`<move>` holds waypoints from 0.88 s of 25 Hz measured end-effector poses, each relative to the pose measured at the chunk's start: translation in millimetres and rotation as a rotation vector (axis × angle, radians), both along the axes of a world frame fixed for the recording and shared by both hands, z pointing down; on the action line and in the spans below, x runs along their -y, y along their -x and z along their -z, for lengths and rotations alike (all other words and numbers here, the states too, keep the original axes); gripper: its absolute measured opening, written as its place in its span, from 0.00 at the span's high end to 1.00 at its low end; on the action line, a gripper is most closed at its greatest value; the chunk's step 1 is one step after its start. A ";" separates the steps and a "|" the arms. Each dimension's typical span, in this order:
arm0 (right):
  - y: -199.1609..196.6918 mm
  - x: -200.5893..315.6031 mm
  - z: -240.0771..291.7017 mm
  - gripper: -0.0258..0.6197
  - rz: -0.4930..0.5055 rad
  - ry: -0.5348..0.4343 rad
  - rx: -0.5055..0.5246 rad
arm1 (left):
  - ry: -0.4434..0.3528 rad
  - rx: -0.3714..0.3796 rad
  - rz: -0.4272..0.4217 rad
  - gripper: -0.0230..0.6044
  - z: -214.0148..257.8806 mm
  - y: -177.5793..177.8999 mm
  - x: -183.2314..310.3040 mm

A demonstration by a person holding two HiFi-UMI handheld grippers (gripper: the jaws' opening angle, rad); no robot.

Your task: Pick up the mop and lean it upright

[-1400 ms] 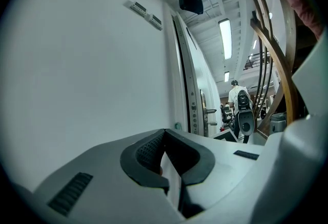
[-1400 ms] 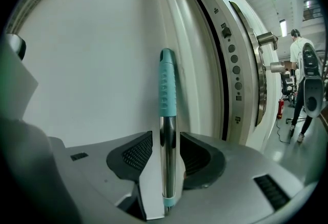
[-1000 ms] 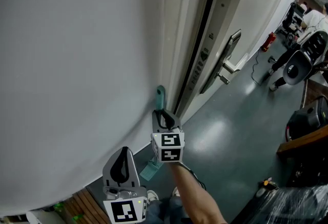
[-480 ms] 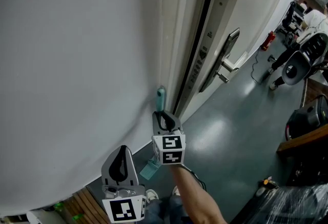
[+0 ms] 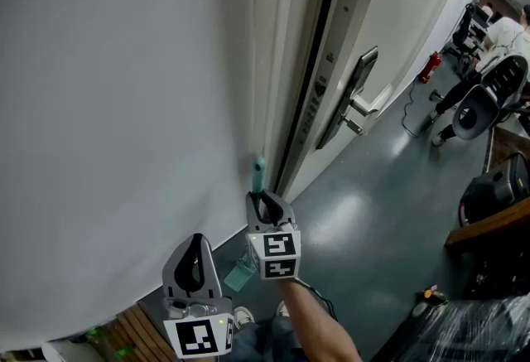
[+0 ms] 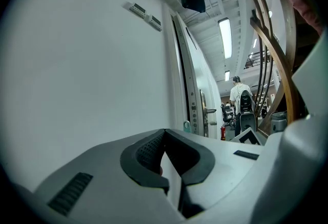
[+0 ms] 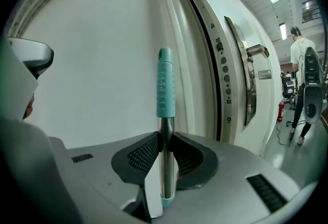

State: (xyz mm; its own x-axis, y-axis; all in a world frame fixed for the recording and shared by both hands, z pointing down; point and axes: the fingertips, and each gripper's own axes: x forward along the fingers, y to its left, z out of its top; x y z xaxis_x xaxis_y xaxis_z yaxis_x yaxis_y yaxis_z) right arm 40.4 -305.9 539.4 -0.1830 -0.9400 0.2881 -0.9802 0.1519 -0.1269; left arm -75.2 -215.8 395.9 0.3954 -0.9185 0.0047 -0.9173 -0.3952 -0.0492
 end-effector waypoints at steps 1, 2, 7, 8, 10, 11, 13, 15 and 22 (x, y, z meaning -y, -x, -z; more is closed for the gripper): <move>0.7 -4.4 0.8 0.81 0.001 0.000 0.000 | -0.001 0.001 -0.001 0.94 1.1 -0.3 -1.1; 1.5 -9.2 1.5 0.81 0.003 0.001 0.000 | -0.003 0.001 -0.002 0.94 2.2 -0.4 -2.3; 8.3 -31.7 9.4 0.81 0.014 -0.009 0.005 | -0.010 0.001 -0.002 0.94 7.0 0.3 -8.9; 9.3 -36.0 10.5 0.81 0.014 -0.012 0.005 | -0.013 0.000 -0.003 0.94 8.2 0.5 -10.4; 9.9 -43.9 12.2 0.81 0.013 -0.017 0.003 | -0.018 -0.001 -0.006 0.94 11.0 0.8 -13.2; 9.7 -47.1 12.9 0.81 0.012 -0.018 0.001 | -0.020 -0.001 -0.007 0.94 12.0 0.9 -14.5; 8.7 -52.2 13.1 0.81 0.011 -0.017 0.000 | -0.021 -0.002 -0.007 0.94 13.3 1.3 -16.8; 7.8 -56.3 13.3 0.81 0.012 -0.014 0.002 | -0.023 -0.003 -0.007 0.94 14.4 1.3 -18.9; 6.6 -72.6 16.7 0.81 0.015 -0.009 0.003 | -0.027 -0.001 -0.010 0.94 17.4 2.8 -25.3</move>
